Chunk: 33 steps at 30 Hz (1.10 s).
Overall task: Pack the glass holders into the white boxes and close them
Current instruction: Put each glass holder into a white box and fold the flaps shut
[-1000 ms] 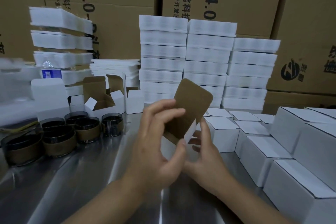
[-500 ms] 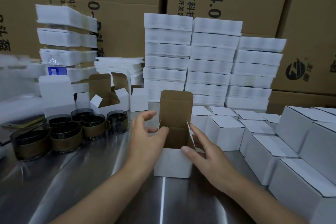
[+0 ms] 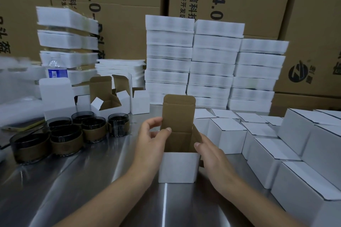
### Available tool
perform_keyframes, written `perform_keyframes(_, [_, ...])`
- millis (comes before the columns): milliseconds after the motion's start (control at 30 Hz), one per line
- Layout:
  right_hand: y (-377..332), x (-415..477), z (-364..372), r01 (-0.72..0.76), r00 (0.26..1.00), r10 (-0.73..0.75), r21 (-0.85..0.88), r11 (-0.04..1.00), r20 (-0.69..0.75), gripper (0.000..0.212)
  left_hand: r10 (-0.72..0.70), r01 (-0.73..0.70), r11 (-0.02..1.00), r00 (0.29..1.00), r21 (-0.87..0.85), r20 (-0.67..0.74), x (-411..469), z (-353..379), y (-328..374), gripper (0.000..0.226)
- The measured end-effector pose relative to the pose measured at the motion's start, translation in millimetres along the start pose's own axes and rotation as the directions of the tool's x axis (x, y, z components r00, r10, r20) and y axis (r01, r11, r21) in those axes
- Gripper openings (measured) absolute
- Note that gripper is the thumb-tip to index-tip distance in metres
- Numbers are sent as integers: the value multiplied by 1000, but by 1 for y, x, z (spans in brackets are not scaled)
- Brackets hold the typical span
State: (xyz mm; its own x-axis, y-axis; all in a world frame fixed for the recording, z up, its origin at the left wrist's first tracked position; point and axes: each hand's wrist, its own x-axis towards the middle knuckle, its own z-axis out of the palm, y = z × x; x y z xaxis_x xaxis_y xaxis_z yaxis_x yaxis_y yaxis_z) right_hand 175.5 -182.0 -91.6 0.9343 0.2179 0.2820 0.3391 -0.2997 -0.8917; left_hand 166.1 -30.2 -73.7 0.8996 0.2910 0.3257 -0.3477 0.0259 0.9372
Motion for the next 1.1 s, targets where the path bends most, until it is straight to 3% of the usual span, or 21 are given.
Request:
perform_keyframes(267, [2, 5, 0, -74, 997, 74, 79, 994, 4, 43, 32, -31, 999, 998, -27, 47, 4, -3, 2, 9])
perform_keyframes(367, [5, 3, -2, -45, 999, 45, 26, 999, -12, 53, 92, -92, 996, 996, -18, 17, 17, -19, 8, 31])
perform_keyframes(400, [5, 3, -3, -34, 999, 34, 3, 999, -19, 55, 134, -132, 989, 990, 59, -33, 23, -27, 9, 30])
perform_keyframes(433, [6, 2, -3, -25, 999, 25, -6, 1000, -25, 55, 180, -163, 968, 981, 192, -75, 29, -38, 9, 25])
perform_keyframes(500, [5, 2, -3, -16, 999, 16, 0, 1000, -33, 56, 238, -139, 830, 964, 540, -117, 43, -61, 3, 41])
perform_keyframes(567, [6, 2, -4, -12, 999, 11, -19, 1000, -34, 60, 155, 42, 664, 969, 746, -193, 54, -78, -3, 61])
perform_keyframes(667, [6, 2, -5, -7, 999, 5, -63, 998, -32, 69, -44, 260, 519, 959, 814, -278, 59, -91, -8, 69])
perform_keyframes(867, [5, 2, -6, 11, 999, -14, -104, 994, -32, 69, -12, 244, 351, 966, 904, -257, 61, -98, -10, 53])
perform_keyframes(1000, [6, 3, -6, 17, 1000, -20, -118, 993, -23, 74, 41, 180, 357, 977, 917, -208, 58, -94, -6, 48])
perform_keyframes(1100, [6, 2, -6, 25, 999, -28, -118, 993, -23, 62, 110, 94, 406, 982, 909, -150, 51, -84, 1, 44])
